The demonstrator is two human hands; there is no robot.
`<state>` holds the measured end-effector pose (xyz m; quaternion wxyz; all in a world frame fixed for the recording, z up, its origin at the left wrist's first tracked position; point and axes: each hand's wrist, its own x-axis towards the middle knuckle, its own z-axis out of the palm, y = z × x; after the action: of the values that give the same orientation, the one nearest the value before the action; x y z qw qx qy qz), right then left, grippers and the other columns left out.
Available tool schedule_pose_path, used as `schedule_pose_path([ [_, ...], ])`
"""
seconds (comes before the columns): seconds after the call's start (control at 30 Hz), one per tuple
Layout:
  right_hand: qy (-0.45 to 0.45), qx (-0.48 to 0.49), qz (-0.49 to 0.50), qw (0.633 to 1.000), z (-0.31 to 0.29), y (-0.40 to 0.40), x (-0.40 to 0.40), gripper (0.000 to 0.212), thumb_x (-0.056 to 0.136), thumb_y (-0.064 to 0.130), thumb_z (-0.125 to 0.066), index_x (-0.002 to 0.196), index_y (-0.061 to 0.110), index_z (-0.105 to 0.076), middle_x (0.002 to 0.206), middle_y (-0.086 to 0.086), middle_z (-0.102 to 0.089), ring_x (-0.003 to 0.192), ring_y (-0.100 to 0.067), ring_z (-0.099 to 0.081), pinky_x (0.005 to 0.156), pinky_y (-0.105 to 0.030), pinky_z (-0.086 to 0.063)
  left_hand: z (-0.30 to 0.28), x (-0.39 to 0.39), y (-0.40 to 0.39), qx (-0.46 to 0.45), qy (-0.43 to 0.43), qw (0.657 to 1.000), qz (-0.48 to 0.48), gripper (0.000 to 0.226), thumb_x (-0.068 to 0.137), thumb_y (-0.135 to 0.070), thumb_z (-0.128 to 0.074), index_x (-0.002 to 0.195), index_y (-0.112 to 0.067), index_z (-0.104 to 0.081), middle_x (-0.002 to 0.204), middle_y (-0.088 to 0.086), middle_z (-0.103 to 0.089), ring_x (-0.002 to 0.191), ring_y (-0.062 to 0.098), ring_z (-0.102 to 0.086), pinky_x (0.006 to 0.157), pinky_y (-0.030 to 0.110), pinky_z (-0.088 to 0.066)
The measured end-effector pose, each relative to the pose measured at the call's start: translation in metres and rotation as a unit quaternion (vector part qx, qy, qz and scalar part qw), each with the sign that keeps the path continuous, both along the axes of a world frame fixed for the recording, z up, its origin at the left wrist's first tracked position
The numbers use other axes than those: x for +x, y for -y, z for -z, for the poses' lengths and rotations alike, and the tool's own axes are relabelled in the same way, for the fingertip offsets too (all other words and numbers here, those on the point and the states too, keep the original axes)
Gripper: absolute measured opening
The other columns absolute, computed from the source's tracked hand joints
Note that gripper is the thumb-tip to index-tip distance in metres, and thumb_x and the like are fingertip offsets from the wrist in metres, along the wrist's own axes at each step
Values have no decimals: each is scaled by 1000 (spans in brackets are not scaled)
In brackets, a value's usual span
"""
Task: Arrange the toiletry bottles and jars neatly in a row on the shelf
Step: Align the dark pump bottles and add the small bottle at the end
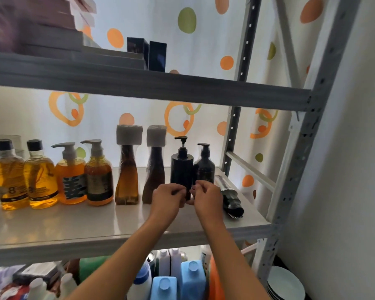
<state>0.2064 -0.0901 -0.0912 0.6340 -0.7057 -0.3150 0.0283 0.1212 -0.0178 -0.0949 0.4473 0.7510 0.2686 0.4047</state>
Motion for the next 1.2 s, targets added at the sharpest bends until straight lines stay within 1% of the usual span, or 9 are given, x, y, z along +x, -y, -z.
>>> schedule_pose_path([
  [0.13, 24, -12, 66, 997, 0, 28, 24, 22, 101, 17, -50, 106, 13, -71, 98, -4, -73, 85, -16, -71, 76, -40, -63, 4, 25, 24, -6, 13, 999, 41, 15, 91, -11, -61, 93, -14, -76, 77, -1, -72, 70, 13, -68, 61, 18, -56],
  [0.23, 28, -7, 74, 997, 5, 45, 30, 22, 101, 17, -51, 110, 11, -71, 105, -7, -73, 85, -13, -71, 76, -39, -63, 6, 37, 34, -24, 24, 998, 55, 16, 92, -11, -61, 100, -12, -75, 83, -1, -72, 72, 12, -69, 59, 16, -54],
  [0.43, 22, 34, 63, 997, 5, 65, 42, 27, 101, 16, -51, 122, 8, -67, 111, -6, -72, 95, -15, -72, 81, -34, -62, 5, 48, 42, -30, 32, 997, 64, 17, 92, -9, -60, 88, -17, -74, 80, 5, -72, 75, 19, -69, 60, 18, -56],
  [0.63, -38, 81, 95, 991, 3, 70, 49, 28, 100, 15, -53, 123, 6, -66, 114, -8, -72, 95, -17, -72, 83, -38, -61, 3, 52, 48, -62, 79, 993, 61, 16, 92, -9, -60, 94, -19, -72, 80, 4, -72, 74, 18, -70, 59, 17, -55],
  [0.73, -22, 72, 111, 991, 5, 72, 50, 28, 100, 16, -54, 123, 8, -67, 114, -5, -71, 94, -15, -71, 82, -29, -61, 3, 53, 47, -66, 80, 993, 63, 15, 92, -9, -60, 98, -15, -73, 79, 3, -72, 75, 17, -70, 60, 18, -55],
  [0.87, 16, 12, 103, 995, 6, 77, 52, 22, 92, 15, -64, 113, 13, -72, 111, 0, -69, 101, -14, -64, 89, -25, -55, 4, 50, 44, -70, 64, 994, 61, 16, 93, -10, -60, 103, -13, -72, 81, 2, -72, 76, 16, -69, 57, 14, -52],
  [0.97, 78, -53, 94, 991, 11, 77, 54, 32, 81, 14, -75, 112, 17, -71, 107, 9, -57, 105, -13, -58, 89, -22, -49, 7, 48, 43, -69, 55, 995, 56, 18, 93, -10, -59, 106, -10, -72, 81, 0, -71, 75, 14, -68, 55, 12, -51],
  [1.1, 91, -180, 50, 978, 20, 71, 50, 50, 73, 12, -80, 121, 19, -68, 128, -1, -53, 114, -20, -55, 96, -25, -47, 9, 45, 41, -52, 43, 996, 51, 20, 94, -13, -59, 109, -10, -71, 81, -4, -70, 75, 10, -67, 55, 11, -50],
  [1.2, 108, -210, 71, 969, 25, 71, 47, 41, 80, 0, -70, 116, 18, -68, 136, -4, -46, 120, -23, -52, 99, -21, -39, 7, 41, 40, -41, 52, 997, 50, 20, 94, -13, -59, 109, -11, -72, 80, -4, -70, 71, 8, -65, 55, 12, -50],
])
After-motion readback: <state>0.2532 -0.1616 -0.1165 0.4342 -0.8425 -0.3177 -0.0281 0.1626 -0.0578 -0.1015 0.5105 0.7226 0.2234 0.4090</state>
